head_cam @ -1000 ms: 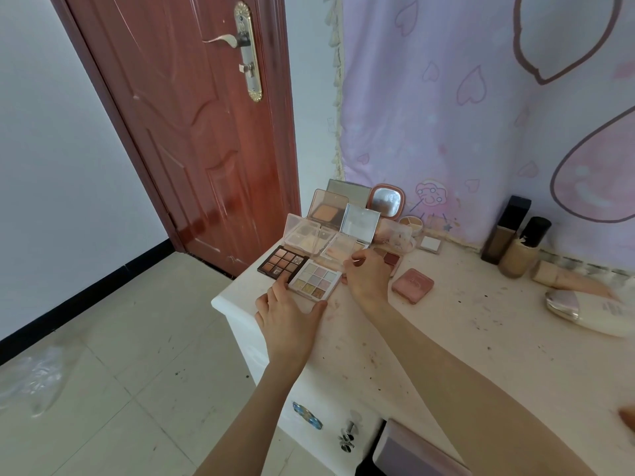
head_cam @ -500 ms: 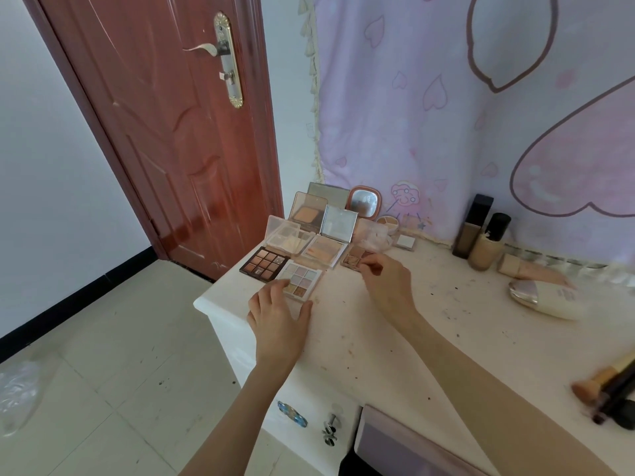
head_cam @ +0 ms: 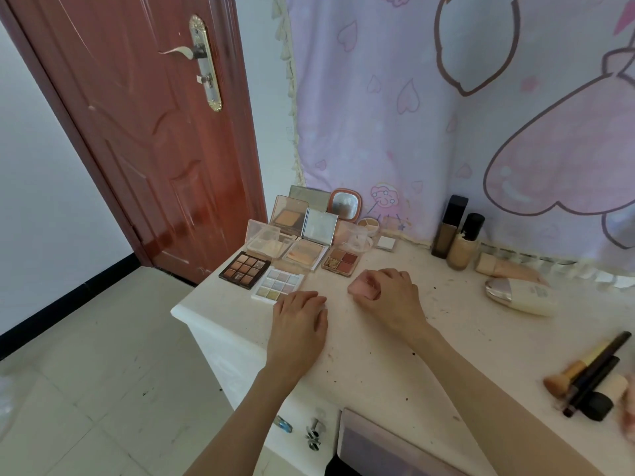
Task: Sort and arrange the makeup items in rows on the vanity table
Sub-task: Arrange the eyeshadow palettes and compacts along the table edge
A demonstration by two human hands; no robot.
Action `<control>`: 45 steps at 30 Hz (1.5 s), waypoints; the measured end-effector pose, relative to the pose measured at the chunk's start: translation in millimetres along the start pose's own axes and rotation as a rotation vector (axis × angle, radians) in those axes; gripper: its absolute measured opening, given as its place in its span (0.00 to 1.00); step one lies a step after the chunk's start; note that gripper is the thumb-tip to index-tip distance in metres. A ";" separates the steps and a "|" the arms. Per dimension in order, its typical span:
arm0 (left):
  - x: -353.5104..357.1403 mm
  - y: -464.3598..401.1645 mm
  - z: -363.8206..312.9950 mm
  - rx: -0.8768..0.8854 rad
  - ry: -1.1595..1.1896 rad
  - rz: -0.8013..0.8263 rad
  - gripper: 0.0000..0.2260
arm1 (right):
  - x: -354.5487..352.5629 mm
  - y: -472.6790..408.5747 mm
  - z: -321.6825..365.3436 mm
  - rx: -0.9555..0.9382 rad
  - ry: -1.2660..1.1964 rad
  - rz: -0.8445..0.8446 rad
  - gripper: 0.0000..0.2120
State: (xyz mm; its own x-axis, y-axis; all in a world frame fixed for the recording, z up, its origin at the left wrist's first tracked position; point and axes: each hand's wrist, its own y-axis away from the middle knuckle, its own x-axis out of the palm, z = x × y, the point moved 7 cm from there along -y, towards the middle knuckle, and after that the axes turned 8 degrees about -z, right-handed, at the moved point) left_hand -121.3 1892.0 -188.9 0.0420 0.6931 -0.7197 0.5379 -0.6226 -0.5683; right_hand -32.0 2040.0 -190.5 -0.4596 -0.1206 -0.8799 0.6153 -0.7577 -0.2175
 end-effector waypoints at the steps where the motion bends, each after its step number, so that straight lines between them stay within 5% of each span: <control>1: -1.4 0.6 -0.5 0.007 0.003 -0.021 0.09 | -1.9 3.2 0.5 0.003 -0.051 -0.015 0.24; 6: -12.9 1.8 -8.1 0.082 0.091 -0.135 0.10 | -13.8 17.5 5.0 0.039 -0.365 -0.075 0.23; 14: -10.0 2.4 -23.9 -0.043 0.472 0.011 0.27 | 4.2 42.5 14.8 0.315 -0.962 0.206 0.29; 21: -11.6 -1.3 -21.8 -0.115 0.607 -0.004 0.20 | 2.9 46.0 0.8 0.480 -1.353 0.140 0.09; 30: -0.6 3.5 -28.6 0.028 0.460 0.090 0.23 | 5.8 54.7 -6.4 0.486 -1.447 0.122 0.05; 37: -1.8 4.7 -31.6 0.034 0.501 0.087 0.30 | -6.3 60.9 4.1 0.143 -1.141 0.023 0.03; 45: -9.1 5.7 -33.1 0.024 0.668 0.086 0.24 | -2.8 59.4 8.8 0.167 -1.318 0.127 0.25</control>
State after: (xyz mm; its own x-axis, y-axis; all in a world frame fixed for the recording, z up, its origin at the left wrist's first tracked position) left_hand -90.8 1894.2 -172.4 0.5999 0.7116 -0.3657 0.4906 -0.6883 -0.5344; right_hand 0.1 1989.6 -197.2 -0.7350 -0.6498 0.1938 0.6580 -0.7525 -0.0279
